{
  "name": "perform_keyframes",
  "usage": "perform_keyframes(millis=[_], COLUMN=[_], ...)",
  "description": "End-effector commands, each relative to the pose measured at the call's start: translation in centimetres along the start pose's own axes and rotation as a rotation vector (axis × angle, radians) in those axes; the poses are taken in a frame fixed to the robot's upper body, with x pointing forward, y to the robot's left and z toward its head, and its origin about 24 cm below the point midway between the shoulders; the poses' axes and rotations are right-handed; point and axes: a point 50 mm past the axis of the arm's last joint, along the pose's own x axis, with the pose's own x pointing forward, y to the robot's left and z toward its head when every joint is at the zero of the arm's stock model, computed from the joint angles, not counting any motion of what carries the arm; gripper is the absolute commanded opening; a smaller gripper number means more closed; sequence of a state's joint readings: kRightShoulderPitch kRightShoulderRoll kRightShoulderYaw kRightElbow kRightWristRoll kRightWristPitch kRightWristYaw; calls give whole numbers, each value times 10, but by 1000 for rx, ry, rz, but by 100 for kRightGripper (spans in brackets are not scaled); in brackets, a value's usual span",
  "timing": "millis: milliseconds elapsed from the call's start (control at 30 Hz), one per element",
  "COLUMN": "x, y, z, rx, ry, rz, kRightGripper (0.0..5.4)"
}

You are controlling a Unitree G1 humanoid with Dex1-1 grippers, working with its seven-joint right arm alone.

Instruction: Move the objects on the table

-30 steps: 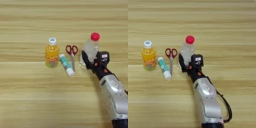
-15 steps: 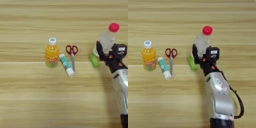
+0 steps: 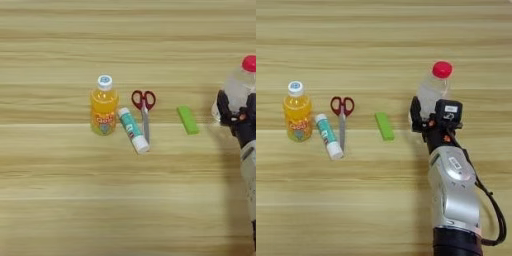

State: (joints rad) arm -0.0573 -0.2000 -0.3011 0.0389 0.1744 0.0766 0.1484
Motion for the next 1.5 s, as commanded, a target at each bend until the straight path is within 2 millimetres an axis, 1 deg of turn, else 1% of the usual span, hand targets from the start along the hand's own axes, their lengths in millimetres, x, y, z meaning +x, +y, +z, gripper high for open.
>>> perform_keyframes(millis=[33,133,400,433,467,533,567,600,667,900,933,1033,1500], x=[13,14,13,13,12,12,12,12,12,11,11,10,7], y=[4,4,7,7,7,6,6,6,6,6,6,6,8], z=[35,28,21,20,20,20,20,20,20,23,23,24,25], rx=[-45,-42,-48,-48,-49,-50,-50,-50,-50,-48,-47,-46,-44], ry=[-173,-151,-135,-132,-131,-132,-133,-134,-136,-146,-148,-153,-153], rz=[29,32,47,46,45,44,44,43,43,41,39,38,43], kRightGripper=[305,305,305,334,349,369,369,387,400,492,496,532,537])
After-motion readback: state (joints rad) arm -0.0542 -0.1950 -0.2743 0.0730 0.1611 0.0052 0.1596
